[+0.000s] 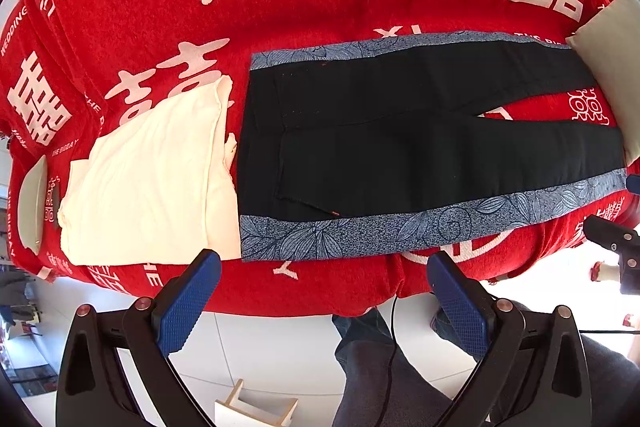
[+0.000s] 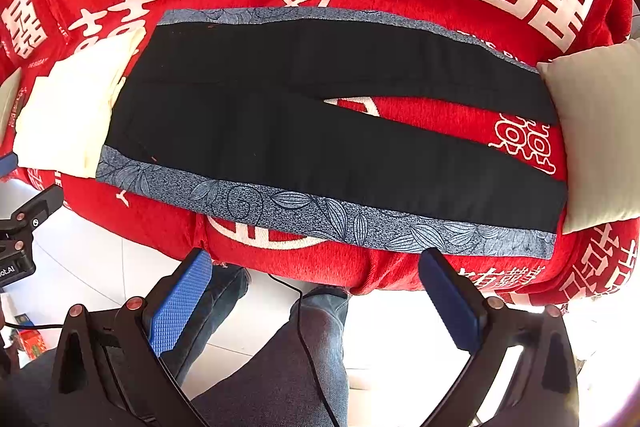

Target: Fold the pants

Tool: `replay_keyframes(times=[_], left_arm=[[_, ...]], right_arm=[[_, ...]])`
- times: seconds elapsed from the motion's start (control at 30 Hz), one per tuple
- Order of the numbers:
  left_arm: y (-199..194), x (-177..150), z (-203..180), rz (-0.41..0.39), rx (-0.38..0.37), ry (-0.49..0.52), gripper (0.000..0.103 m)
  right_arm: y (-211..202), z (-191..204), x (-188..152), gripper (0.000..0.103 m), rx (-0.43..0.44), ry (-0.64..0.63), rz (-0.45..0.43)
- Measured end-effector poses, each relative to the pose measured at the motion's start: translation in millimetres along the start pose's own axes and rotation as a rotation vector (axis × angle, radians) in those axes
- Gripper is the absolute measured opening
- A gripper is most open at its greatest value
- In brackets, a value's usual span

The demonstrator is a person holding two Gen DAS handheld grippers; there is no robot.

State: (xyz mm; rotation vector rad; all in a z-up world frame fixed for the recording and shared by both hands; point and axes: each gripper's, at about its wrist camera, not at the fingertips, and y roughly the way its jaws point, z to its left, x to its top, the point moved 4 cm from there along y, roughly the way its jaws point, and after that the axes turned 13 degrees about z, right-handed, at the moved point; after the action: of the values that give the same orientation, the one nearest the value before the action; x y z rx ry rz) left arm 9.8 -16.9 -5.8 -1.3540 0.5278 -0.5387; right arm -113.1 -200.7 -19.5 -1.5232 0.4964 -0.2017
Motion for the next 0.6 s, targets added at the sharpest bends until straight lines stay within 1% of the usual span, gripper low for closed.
replay_keyframes(times=[0.6], left_arm=[[0.8, -0.1, 2.4, 0.004, 0.003, -0.011, 0.103]], right_arm=[[1.4, -5.0, 2.8, 0.103, 0.015, 0.013, 0.001]])
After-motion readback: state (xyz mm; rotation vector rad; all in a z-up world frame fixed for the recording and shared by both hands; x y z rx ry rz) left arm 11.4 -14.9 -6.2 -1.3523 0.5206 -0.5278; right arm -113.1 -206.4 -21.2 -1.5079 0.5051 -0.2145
